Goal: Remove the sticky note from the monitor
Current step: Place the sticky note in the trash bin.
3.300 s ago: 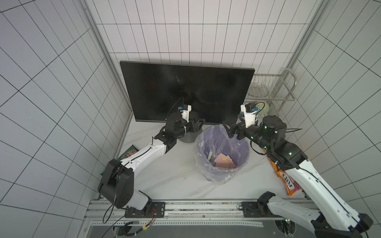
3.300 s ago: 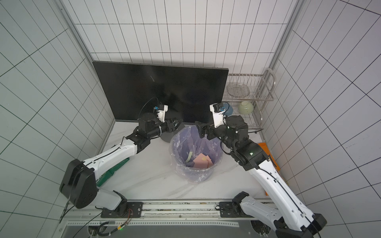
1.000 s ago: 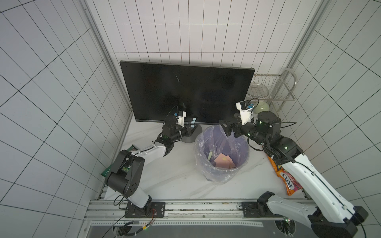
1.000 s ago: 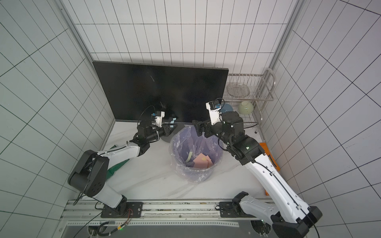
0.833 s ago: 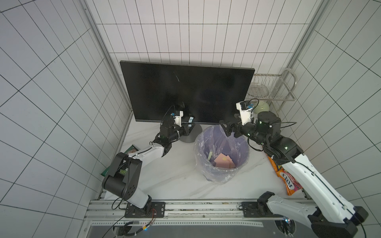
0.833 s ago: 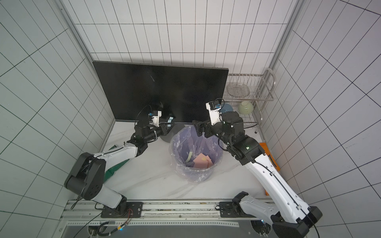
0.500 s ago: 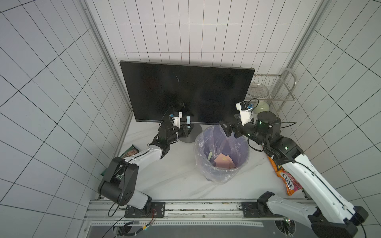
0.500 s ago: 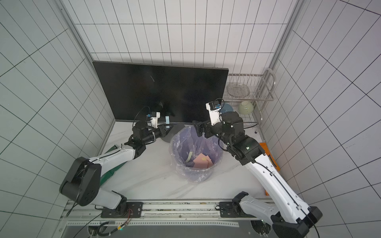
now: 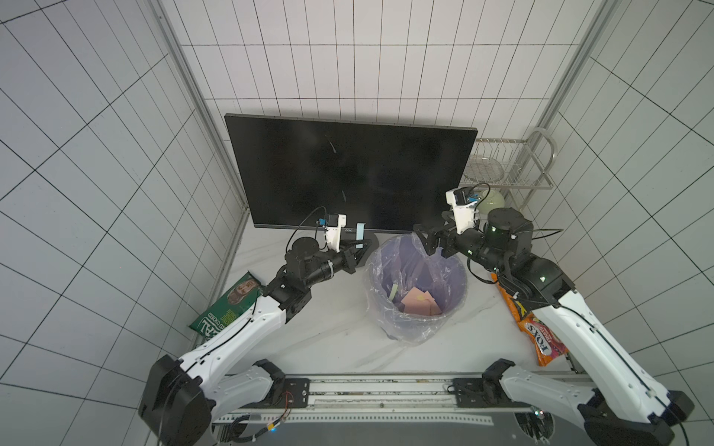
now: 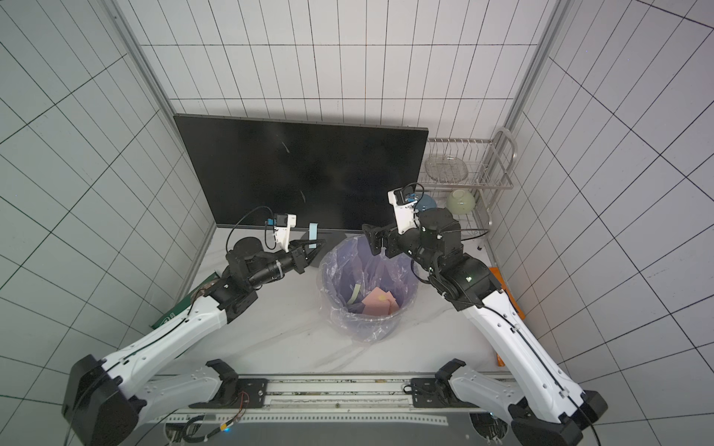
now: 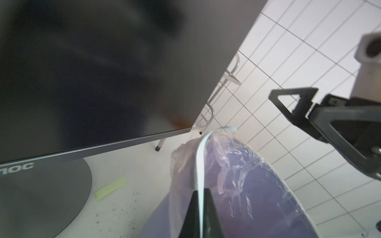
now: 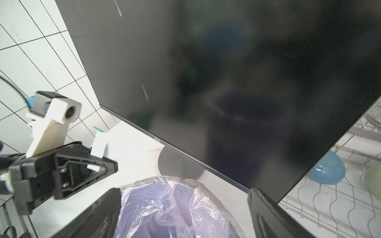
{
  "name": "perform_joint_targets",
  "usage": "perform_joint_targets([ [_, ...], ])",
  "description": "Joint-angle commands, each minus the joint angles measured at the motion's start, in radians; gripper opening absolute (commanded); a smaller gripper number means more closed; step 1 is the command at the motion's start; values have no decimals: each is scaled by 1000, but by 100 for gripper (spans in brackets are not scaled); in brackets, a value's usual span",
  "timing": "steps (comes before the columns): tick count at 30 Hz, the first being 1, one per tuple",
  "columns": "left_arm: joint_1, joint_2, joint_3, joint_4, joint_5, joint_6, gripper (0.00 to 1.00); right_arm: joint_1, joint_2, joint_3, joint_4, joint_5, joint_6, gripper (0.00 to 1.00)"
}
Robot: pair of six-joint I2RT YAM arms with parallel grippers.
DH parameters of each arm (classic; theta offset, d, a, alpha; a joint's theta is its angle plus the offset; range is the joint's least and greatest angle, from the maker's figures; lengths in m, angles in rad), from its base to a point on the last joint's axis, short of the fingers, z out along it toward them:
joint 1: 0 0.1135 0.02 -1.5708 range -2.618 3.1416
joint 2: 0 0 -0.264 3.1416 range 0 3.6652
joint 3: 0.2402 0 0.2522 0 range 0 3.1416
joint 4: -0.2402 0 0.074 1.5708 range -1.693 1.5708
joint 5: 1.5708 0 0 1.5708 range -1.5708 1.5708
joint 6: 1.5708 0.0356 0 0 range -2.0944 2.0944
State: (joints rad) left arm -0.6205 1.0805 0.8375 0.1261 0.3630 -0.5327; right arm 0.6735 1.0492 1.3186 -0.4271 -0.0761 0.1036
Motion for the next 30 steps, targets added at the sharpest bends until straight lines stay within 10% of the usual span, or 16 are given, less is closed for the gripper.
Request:
perform_joint_targets([
  [1, -84, -39, 72, -151, -90, 122, 0, -3, -39, 32, -26, 41, -26, 99],
  [8, -304, 87, 200, -257, -194, 228, 2, -3, -62, 45, -51, 67, -38, 99],
  [15, -358, 192, 293, -285, -183, 243, 33, -3, -89, 36, -69, 82, -39, 99],
  [23, -346, 102, 264, -298, -241, 254, 69, -3, -108, 13, -72, 95, -38, 99],
  [30, -85, -66, 174, -361, -133, 179, 77, -5, -115, 0, -96, 110, -43, 99],
])
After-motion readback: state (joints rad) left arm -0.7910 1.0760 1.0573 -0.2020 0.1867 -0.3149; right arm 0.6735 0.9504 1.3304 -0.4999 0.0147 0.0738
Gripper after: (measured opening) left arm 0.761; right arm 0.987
